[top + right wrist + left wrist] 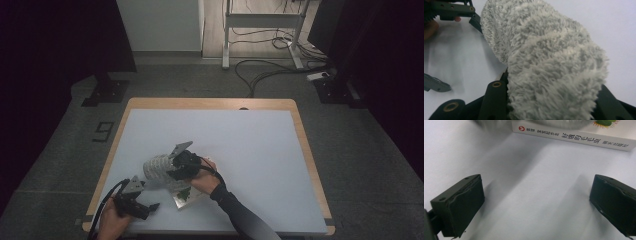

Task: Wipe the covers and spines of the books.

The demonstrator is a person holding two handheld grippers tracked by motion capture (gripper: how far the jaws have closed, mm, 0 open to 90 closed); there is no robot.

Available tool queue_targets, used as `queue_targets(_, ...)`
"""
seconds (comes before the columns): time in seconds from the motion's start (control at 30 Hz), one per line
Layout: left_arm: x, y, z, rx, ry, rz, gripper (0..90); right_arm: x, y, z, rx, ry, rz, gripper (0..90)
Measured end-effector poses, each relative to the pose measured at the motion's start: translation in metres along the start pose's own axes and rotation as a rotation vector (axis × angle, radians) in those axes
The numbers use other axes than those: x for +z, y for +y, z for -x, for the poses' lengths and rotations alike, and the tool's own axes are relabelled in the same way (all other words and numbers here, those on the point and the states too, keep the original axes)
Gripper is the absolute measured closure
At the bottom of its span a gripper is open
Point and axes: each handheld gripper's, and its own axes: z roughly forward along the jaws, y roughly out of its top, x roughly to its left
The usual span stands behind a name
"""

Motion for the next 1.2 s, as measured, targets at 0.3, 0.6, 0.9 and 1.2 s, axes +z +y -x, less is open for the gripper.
queue_targets(0.3, 0.0, 0.0, 0.0, 0.007, -0.001, -0.004, 0.0, -0.028, -0.001, 0.014, 0.011, -0.039, 0.027, 54.9)
queue_targets(0.6, 0.0, 0.0, 0.0, 0.007, 0.0, -0.005, 0.0, -0.056, -0.004, 0.028, 0.048, -0.067, 0.053, 54.9)
queue_targets(0.9, 0.0, 0.0, 0.0, 0.006, -0.001, -0.004, 0.0, -0.076, -0.012, 0.035, 0.061, -0.099, 0.059, 54.9)
queue_targets(1.2, 0.0, 0.0, 0.0, 0.003, -0.002, -0.003, 0.0, -0.101, -0.025, 0.05, 0.098, -0.142, 0.074, 54.9)
